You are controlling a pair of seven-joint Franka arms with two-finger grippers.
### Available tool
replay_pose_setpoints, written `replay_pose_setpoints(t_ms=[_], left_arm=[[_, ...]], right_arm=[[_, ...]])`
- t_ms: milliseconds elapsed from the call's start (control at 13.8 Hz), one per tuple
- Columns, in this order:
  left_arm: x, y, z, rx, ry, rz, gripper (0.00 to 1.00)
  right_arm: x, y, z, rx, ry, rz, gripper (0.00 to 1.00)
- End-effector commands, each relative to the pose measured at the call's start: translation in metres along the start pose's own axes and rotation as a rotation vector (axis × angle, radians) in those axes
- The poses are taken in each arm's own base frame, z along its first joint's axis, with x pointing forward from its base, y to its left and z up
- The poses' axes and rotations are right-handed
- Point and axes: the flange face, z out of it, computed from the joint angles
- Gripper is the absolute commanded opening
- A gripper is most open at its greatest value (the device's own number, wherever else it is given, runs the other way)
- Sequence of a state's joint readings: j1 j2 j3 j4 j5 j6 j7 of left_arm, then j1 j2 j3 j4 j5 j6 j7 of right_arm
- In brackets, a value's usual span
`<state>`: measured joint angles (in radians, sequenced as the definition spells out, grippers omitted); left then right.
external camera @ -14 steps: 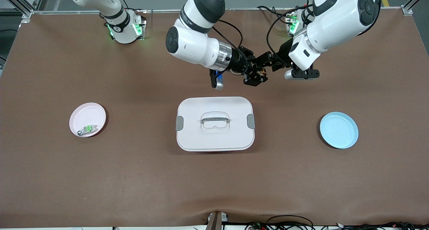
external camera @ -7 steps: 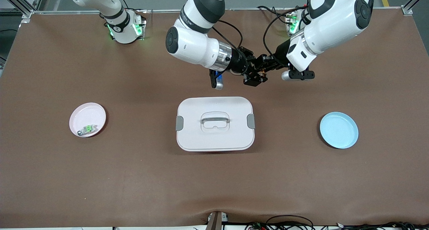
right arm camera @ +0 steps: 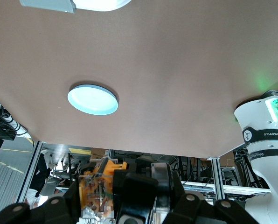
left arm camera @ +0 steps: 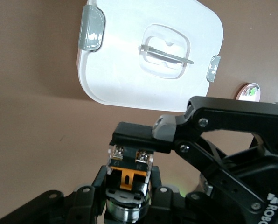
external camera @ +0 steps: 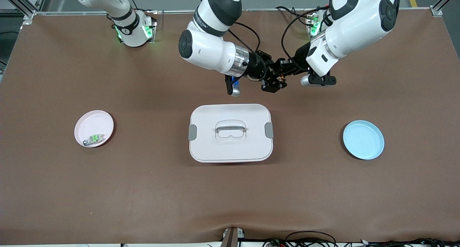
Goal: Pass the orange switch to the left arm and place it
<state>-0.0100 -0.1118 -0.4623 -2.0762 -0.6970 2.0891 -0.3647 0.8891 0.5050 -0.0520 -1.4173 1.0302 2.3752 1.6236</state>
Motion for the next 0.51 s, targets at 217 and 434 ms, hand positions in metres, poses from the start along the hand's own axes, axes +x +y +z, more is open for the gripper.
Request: replay_pose_setpoints(t_ms=[217,434], left_arm=[[0.019,-0.019,-0.018,0.012,0.049,-0.033,0.00],[0.035,-0.032,-0.025,0.085,0.083,-0.011,0.00]], right_arm=[[-0.008,-0.004,-0.004,0.014,-0.012,-0.004,1.00],[-0.007,-0.008,-0.010,0.019,-0.014,-0.001,1.00]])
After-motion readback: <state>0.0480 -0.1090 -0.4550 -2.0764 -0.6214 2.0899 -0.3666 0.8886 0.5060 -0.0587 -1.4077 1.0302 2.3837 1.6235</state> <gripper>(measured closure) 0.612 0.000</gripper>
